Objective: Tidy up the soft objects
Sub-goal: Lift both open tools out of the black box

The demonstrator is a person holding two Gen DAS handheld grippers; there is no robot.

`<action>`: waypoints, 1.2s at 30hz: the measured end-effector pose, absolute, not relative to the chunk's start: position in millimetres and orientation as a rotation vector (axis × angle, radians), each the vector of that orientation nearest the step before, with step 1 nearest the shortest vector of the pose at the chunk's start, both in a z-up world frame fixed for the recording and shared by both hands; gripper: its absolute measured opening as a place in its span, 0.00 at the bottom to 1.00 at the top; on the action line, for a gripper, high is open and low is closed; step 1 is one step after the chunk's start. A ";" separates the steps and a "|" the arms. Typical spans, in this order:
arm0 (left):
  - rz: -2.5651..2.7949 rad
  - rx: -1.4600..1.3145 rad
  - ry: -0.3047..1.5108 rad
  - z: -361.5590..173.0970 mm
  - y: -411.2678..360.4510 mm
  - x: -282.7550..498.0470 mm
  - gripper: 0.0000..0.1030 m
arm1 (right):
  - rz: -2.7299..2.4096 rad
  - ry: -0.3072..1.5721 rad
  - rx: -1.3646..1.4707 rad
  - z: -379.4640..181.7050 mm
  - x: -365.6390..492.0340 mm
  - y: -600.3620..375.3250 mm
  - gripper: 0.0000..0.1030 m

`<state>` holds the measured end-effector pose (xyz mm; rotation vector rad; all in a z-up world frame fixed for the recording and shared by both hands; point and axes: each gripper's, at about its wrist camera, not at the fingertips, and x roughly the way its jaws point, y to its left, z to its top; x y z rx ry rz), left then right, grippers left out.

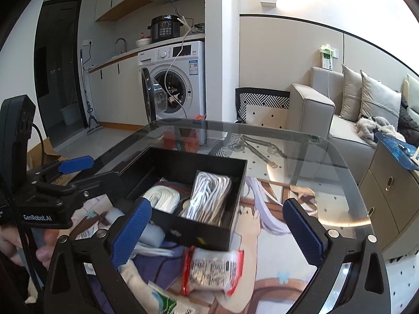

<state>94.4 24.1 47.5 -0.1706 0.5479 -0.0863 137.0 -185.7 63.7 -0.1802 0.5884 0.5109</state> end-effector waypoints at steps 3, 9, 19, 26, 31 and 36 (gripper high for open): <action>-0.082 -0.159 0.554 46.1 23.8 87.0 1.00 | 0.508 0.598 -0.163 63.5 129.8 -190.8 0.99; -0.087 -0.130 0.563 45.7 18.9 76.2 1.00 | 0.498 0.611 -0.147 62.9 115.5 -195.8 0.99; -0.088 -0.129 0.586 36.1 21.3 59.4 1.00 | 0.501 0.641 -0.138 56.8 96.2 -201.7 0.99; -0.086 -0.129 0.606 26.6 26.2 46.9 1.00 | 0.509 0.686 -0.137 49.5 87.2 -203.6 0.99; -0.083 -0.140 0.618 21.2 29.8 41.5 1.00 | 0.507 0.718 -0.130 44.6 79.3 -205.2 0.99; -0.066 -0.128 0.629 16.6 29.5 38.0 1.00 | 0.501 0.745 -0.130 36.6 70.4 -207.1 0.99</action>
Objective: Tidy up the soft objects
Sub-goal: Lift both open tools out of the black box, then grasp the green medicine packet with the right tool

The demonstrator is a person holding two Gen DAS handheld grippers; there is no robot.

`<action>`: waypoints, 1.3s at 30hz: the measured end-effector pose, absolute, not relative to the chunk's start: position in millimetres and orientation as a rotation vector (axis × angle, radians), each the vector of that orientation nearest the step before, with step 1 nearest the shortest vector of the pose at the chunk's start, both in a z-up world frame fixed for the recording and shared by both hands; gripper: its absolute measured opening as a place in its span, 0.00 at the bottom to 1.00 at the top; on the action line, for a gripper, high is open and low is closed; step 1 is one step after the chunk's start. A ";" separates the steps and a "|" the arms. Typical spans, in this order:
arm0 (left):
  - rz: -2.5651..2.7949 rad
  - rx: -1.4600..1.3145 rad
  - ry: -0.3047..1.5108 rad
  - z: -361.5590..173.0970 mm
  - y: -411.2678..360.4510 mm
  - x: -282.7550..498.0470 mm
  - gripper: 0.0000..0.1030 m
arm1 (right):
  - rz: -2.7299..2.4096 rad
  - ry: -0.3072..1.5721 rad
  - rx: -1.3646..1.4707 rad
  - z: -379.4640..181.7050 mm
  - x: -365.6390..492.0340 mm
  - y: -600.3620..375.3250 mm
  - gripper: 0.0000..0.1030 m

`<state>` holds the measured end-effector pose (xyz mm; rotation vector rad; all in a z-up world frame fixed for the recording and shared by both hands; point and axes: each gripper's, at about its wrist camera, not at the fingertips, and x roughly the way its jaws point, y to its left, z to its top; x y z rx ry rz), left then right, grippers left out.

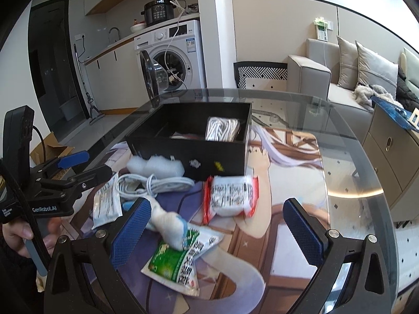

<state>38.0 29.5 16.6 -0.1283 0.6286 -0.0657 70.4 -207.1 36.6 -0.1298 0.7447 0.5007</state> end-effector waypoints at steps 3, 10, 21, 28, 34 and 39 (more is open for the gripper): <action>-0.048 -0.116 0.637 13.1 29.0 35.6 1.00 | 0.502 0.763 -0.131 28.9 64.6 -206.4 0.99; -0.028 -0.096 0.666 4.5 26.0 30.8 1.00 | 0.502 0.811 -0.145 10.0 54.8 -202.8 0.99; -0.017 -0.054 0.706 -2.6 22.1 32.2 1.00 | 0.505 0.849 -0.149 -0.9 53.7 -200.8 0.99; -0.047 -0.062 0.735 -7.2 23.9 31.2 1.00 | 0.512 0.888 -0.151 -9.2 54.8 -199.2 0.99; -0.050 -0.055 0.771 -12.4 22.8 33.1 1.00 | 0.520 0.920 -0.198 -18.9 55.9 -186.2 0.99; -0.058 -0.067 0.794 -16.6 23.6 35.8 1.00 | 0.510 0.926 -0.229 -23.9 58.1 -178.6 0.99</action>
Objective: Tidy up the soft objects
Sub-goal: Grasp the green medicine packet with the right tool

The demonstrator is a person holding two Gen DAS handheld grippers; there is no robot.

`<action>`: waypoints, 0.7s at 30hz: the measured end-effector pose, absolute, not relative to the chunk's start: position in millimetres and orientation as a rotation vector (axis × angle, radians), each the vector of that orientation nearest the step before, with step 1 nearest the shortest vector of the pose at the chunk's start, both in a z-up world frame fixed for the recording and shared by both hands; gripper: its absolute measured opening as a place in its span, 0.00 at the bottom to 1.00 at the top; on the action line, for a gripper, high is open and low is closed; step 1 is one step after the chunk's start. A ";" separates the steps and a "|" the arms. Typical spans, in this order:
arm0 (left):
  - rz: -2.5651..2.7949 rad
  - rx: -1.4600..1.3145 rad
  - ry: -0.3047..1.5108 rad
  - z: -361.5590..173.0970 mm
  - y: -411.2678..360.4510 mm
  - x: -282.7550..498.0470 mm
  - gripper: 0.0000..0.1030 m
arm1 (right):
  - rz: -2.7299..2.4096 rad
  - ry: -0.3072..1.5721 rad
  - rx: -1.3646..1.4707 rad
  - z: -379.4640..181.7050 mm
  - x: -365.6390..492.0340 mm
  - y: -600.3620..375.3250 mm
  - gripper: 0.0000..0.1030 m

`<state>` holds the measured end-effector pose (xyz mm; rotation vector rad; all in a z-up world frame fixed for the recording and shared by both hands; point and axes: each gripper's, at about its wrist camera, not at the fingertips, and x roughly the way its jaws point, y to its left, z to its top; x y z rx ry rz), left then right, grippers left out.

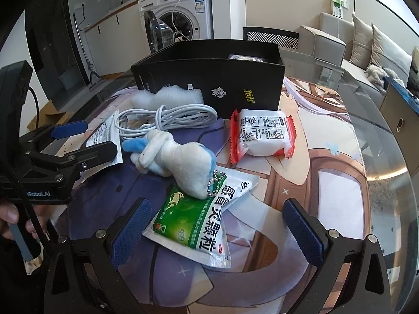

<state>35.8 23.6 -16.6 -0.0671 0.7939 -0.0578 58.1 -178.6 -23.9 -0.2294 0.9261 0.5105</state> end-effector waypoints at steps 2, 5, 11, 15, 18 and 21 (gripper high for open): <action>-0.064 -0.071 0.797 -16.7 22.9 36.3 1.00 | 0.509 0.926 -0.237 -24.4 59.8 -176.5 0.99; -0.083 -0.076 0.813 -17.5 20.4 37.7 1.00 | 0.508 0.929 -0.257 -25.6 59.3 -175.4 0.99; -0.108 -0.050 0.830 -19.0 15.1 36.8 1.00 | 0.492 0.924 -0.268 -26.4 56.0 -182.4 0.99; -0.105 -0.061 0.837 -20.5 16.5 36.8 1.00 | 0.475 0.924 -0.268 -26.3 56.7 -191.9 0.99; -0.105 -0.063 0.839 -20.7 17.1 37.3 1.00 | 0.459 0.929 -0.266 -25.8 58.9 -198.0 0.99; -0.108 -0.075 0.841 -21.0 18.2 37.4 1.00 | 0.453 0.934 -0.269 -25.5 62.1 -199.0 0.99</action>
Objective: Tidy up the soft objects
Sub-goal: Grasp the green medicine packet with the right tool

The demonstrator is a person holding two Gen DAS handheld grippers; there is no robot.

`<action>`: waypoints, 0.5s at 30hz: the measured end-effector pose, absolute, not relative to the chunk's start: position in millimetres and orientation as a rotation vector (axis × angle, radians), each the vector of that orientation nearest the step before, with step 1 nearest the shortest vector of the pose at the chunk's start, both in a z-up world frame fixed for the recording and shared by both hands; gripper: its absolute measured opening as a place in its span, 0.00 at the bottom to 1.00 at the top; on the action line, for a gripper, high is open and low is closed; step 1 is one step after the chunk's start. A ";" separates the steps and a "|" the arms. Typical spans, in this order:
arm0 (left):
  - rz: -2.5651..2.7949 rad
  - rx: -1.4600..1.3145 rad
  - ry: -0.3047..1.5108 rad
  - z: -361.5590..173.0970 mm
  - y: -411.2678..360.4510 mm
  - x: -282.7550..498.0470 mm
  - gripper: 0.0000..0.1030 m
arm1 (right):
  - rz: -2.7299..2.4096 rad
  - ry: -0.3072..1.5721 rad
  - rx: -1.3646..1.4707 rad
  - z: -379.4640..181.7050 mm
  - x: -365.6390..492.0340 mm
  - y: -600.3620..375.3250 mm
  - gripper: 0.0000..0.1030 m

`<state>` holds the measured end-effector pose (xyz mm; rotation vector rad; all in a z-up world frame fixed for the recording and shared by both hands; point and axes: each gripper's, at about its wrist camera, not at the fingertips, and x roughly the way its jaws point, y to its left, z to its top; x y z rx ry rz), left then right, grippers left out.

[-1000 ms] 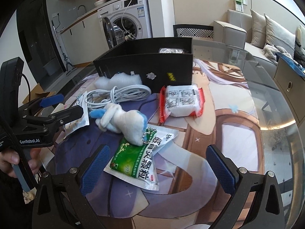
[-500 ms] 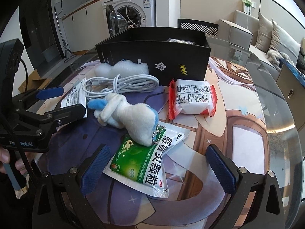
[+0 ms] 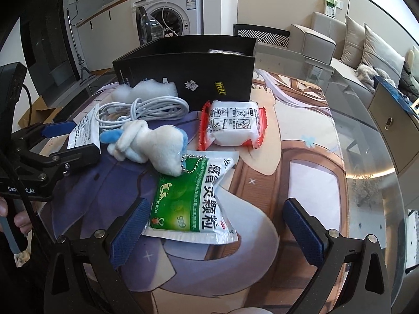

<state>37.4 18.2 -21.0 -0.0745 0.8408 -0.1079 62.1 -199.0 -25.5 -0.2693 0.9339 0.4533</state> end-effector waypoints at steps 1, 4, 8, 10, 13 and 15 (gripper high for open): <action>-0.109 -0.078 0.842 -21.3 18.8 37.5 1.00 | 0.453 0.933 -0.272 -25.8 62.1 -198.4 0.99; -0.106 -0.079 0.847 -22.2 19.7 38.0 1.00 | 0.456 0.928 -0.280 -26.7 64.9 -194.5 0.99; -0.103 -0.076 0.848 -22.8 19.6 38.6 1.00 | 0.463 0.913 -0.275 -26.0 66.7 -193.7 0.88; -0.104 -0.076 0.847 -22.7 19.7 38.6 1.00 | 0.470 0.904 -0.275 -23.6 67.3 -195.7 0.77; -0.103 -0.077 0.847 -22.6 19.7 38.6 1.00 | 0.461 0.901 -0.265 -21.6 68.5 -203.0 0.61; -0.102 -0.078 0.846 -22.7 20.3 38.7 1.00 | 0.453 0.899 -0.260 -20.1 67.6 -207.2 0.51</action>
